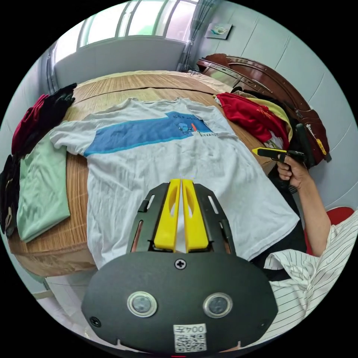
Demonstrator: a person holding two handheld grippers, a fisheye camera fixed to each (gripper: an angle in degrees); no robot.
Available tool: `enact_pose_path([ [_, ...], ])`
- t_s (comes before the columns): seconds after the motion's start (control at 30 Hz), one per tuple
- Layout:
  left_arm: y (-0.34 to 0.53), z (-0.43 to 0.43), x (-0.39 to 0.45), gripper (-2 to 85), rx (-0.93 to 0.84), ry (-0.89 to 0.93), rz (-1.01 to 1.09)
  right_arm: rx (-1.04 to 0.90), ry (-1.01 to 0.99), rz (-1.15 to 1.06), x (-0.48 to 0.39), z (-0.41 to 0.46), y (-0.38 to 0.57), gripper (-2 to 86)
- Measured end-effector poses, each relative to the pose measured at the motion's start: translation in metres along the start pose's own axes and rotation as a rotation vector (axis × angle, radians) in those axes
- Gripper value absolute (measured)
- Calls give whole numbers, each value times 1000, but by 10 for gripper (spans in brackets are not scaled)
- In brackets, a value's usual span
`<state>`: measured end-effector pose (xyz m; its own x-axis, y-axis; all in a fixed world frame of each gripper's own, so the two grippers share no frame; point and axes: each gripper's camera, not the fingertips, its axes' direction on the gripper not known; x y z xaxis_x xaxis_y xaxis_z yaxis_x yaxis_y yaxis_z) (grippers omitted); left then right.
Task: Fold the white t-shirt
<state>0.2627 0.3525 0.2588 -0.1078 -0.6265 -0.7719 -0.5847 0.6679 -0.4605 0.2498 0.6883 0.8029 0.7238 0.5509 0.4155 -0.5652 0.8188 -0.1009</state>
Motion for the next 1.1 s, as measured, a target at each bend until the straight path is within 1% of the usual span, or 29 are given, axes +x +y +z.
enact_pose_path([
  [0.1,13,-15,-2,7,53,21,-56,-60,128,-20,-16,26,16,-6],
  [0.17,14,-18,5,8,44,-18,-30,-44,146,-29,-21,30,16,-6],
  [0.23,17,-22,20,10,24,-118,19,-69,178,-49,-29,32,10,-6],
  [0.33,30,-29,27,13,44,-231,28,-95,286,-160,-50,43,4,-6],
  [0.37,33,-27,27,14,39,-240,30,-84,328,-200,-57,48,5,-7],
  [0.4,38,-19,23,15,2,-228,35,-71,360,-219,-61,51,6,-7],
  [0.43,36,-11,17,15,-66,-166,12,-68,372,-222,-63,52,6,-7],
  [0.5,31,-5,13,16,-122,-107,15,-84,409,-226,-67,55,1,-7],
  [0.53,30,-5,12,16,-132,-107,14,-96,417,-233,-67,55,-1,-7],
  [0.6,30,-9,8,16,-131,-91,10,-179,441,-251,-69,50,-20,-6],
  [0.63,32,-12,5,16,-126,-76,3,-181,430,-246,-69,46,-25,-6],
  [0.7,32,-16,2,17,-129,-66,5,-91,339,-187,-71,24,-39,-6],
  [0.73,31,-19,2,18,-132,-67,16,-95,313,-182,-72,24,-41,-6],
  [0.77,31,-20,1,18,-134,-63,23,-165,262,-195,-74,35,-46,-4],
  [0.8,30,-23,-1,18,-137,-55,29,-203,271,-199,-75,45,-47,-4],
  [0.83,29,-26,-4,17,-139,-40,29,-184,297,-211,-77,43,-47,-4],
  [0.87,29,-27,-7,17,-140,-31,26,-204,337,-226,-79,42,-50,-5],
  [0.93,27,-33,-20,15,-139,18,2,-198,354,-198,-77,31,-53,-5],
  [1.0,26,-37,-31,13,-135,53,-24,-86,262,-155,-69,-3,-47,-4],
  [1.03,25,-40,-37,11,-134,72,-39,-63,220,-143,-65,-12,-44,-3],
  [1.1,22,-48,-47,10,-127,110,-51,-19,-24,-83,-41,-37,-30,2],
])
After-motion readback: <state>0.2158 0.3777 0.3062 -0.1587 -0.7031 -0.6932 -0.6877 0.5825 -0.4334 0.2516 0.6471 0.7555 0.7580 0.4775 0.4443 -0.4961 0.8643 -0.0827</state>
